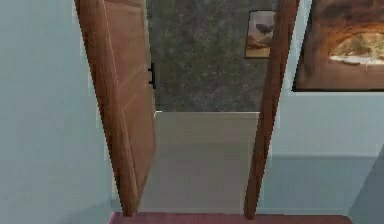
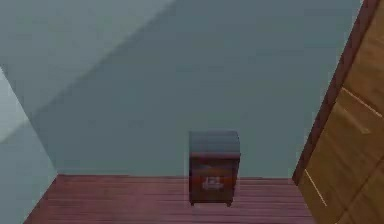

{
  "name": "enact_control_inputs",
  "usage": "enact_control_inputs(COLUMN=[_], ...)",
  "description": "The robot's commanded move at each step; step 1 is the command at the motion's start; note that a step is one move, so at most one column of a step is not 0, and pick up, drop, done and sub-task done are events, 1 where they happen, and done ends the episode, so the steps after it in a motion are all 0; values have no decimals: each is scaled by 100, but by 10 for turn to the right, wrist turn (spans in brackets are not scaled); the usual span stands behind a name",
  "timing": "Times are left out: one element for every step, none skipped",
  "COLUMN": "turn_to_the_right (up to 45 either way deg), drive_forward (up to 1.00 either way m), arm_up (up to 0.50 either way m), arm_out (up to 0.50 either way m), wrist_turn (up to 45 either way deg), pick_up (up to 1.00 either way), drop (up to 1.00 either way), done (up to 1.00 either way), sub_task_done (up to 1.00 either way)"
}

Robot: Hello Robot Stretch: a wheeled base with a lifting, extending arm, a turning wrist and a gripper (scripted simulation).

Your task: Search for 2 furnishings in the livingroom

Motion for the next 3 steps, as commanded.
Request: enact_control_inputs(turn_to_the_right=[0, 120, 0], drive_forward=[100, 0, 15], arm_up=[0, 0, 0], arm_out=[0, 0, 0], wrist_turn=[0, 0, 0], pick_up=[0, 0, 0], drop=[0, 0, 0], done=[0, 0, 0], sub_task_done=[0, 0, 0])
